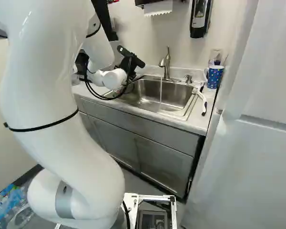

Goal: Rinse the cup and place it in the tray

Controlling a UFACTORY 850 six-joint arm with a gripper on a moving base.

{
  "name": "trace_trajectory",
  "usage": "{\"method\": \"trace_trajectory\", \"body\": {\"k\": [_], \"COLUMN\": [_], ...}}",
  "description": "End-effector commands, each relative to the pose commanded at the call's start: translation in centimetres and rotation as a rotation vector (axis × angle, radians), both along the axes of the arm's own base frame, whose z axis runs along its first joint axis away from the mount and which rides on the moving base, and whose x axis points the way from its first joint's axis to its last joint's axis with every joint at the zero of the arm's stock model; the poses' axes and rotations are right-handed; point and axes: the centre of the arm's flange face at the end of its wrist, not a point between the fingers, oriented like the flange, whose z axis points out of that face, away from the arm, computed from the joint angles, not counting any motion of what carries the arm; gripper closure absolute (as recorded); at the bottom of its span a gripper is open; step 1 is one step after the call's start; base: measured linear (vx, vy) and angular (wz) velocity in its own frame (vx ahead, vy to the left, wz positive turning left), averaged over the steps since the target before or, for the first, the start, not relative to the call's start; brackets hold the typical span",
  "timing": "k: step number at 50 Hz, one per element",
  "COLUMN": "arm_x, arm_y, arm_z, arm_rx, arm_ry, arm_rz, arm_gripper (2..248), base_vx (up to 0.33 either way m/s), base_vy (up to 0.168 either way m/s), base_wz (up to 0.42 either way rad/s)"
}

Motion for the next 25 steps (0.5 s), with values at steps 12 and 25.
{"method": "trace_trajectory", "body": {"k": [12,25], "arm_x": [0.00,0.00], "arm_y": [0.00,0.00], "arm_z": [0.00,0.00], "arm_rx": [-0.125,-0.261], "arm_ry": [-0.005,-0.011], "arm_rz": [0.013,0.027], "arm_gripper": [124,124], "base_vx": [0.000,0.000], "base_vy": [0.000,0.000], "base_wz": [0.000,0.000]}}
